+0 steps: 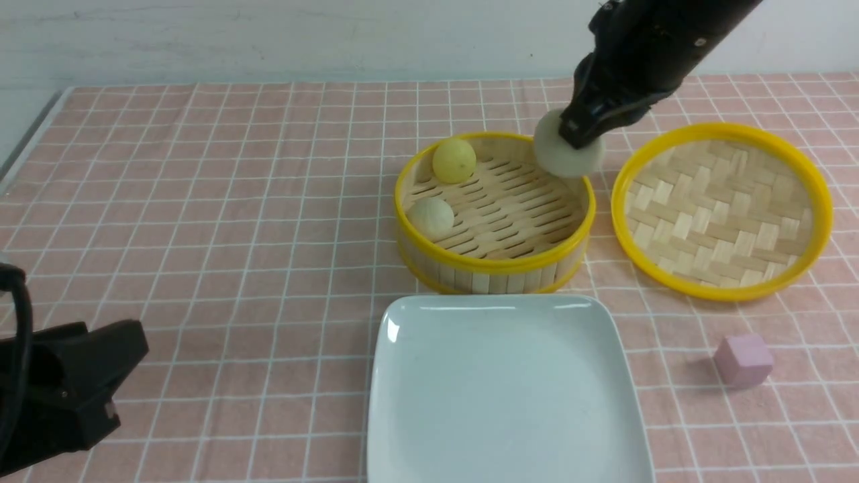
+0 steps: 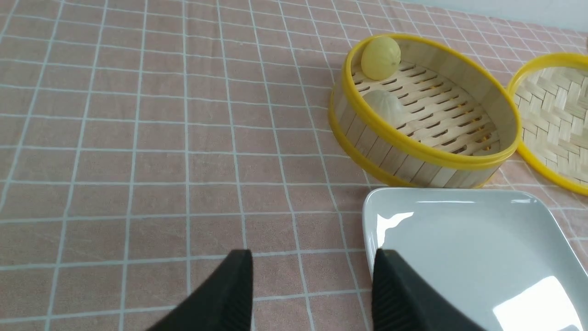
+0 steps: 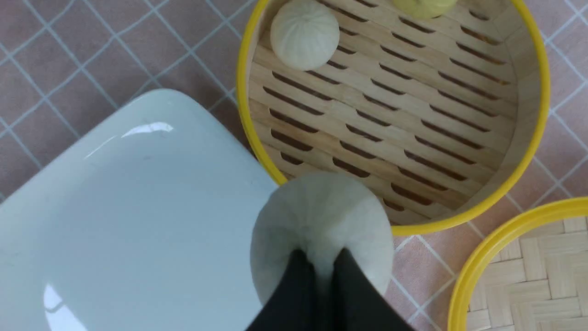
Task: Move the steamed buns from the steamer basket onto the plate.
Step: Use the right arm to put the steamed stuffed bun into the plate
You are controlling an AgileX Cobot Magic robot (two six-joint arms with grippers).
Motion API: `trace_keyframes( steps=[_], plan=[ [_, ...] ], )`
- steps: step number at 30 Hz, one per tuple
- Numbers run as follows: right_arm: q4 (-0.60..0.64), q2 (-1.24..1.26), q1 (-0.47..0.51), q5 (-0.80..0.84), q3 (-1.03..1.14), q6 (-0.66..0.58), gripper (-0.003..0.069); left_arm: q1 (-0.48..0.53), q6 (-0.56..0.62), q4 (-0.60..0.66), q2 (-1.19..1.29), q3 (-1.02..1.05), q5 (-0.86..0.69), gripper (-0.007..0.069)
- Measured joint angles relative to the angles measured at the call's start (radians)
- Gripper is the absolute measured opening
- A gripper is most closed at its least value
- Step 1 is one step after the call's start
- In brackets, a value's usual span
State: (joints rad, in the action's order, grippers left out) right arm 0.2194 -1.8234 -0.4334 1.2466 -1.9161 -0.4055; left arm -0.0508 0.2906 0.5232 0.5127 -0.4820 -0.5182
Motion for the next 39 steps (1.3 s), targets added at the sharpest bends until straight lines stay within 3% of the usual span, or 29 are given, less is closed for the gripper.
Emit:
trace_keyframes(
  steps=[6, 15, 25, 39],
  plan=[
    [0.060, 0.000, 0.000, 0.000, 0.139, 0.066, 0.0022, 0.000, 0.000, -0.001, 0.000, 0.000, 0.000, 0.0377],
    [0.075, 0.000, 0.000, -0.028, 0.414, 0.055, 0.0024, 0.000, 0.000, -0.001, 0.000, 0.000, -0.004, 0.0376],
    [0.075, -0.068, 0.000, -0.228, 0.433, -0.006, 0.0025, 0.000, 0.000, -0.001, 0.000, 0.000, -0.004, 0.0376],
    [0.050, -0.149, 0.000, -0.236, 0.434, -0.012, 0.0048, 0.000, 0.000, -0.001, 0.000, 0.000, -0.007, 0.0376]
  ],
)
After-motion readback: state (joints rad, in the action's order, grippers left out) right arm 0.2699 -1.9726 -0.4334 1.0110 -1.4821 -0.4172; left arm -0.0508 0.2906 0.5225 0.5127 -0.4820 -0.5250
